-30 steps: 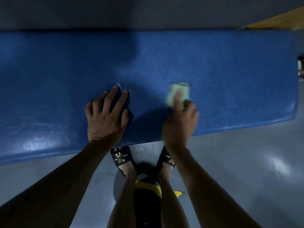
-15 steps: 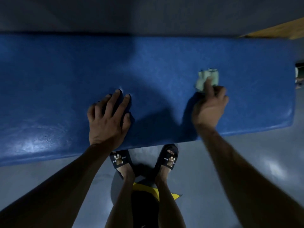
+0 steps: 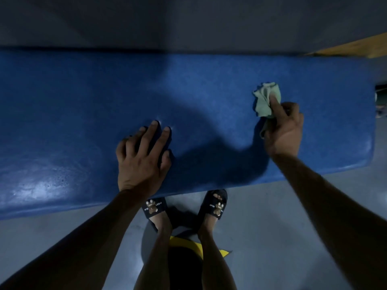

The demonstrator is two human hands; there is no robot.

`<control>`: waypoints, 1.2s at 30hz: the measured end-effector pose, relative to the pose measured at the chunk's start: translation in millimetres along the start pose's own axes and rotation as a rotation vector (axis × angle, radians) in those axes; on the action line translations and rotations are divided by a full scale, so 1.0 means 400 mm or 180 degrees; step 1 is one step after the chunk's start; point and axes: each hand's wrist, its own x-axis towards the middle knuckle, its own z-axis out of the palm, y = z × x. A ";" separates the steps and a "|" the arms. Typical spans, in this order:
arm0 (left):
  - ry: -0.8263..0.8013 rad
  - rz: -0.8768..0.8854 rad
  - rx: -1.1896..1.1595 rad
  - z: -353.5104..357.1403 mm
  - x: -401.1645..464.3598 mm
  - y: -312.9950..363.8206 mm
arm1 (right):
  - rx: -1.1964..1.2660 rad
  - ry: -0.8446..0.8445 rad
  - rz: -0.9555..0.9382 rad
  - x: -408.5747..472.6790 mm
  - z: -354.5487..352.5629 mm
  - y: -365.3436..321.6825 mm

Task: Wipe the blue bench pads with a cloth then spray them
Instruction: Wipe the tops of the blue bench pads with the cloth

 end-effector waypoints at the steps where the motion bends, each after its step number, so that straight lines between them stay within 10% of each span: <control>1: -0.0017 -0.0002 -0.0004 -0.001 0.001 0.000 | 0.0159 0.0204 0.0469 -0.005 0.028 -0.049; 4: -0.0041 0.0000 0.0000 0.003 0.002 -0.002 | 0.0877 0.0221 0.0786 -0.043 0.099 -0.271; 11: -0.0010 0.0015 -0.0015 0.008 0.000 -0.005 | 0.0544 -0.0985 -0.1429 -0.052 0.054 -0.308; 16: 0.0030 0.0035 -0.0026 0.009 0.001 -0.005 | 0.0338 -0.0135 0.0266 0.048 -0.002 -0.013; 20: 0.0000 0.0010 0.0020 0.013 0.001 -0.005 | 0.0013 0.0071 0.0508 0.003 0.048 -0.096; 26: 0.0060 0.0011 0.0047 0.017 0.002 -0.001 | 0.0115 -0.0389 -0.1118 -0.095 0.136 -0.447; 30: 0.0142 0.0038 0.0100 0.016 0.003 -0.001 | -0.0010 -0.0519 -0.2361 0.012 0.114 -0.298; 36: 0.0174 0.0026 0.0138 0.014 0.004 0.001 | -0.0290 0.0020 -0.0212 0.151 -0.003 0.034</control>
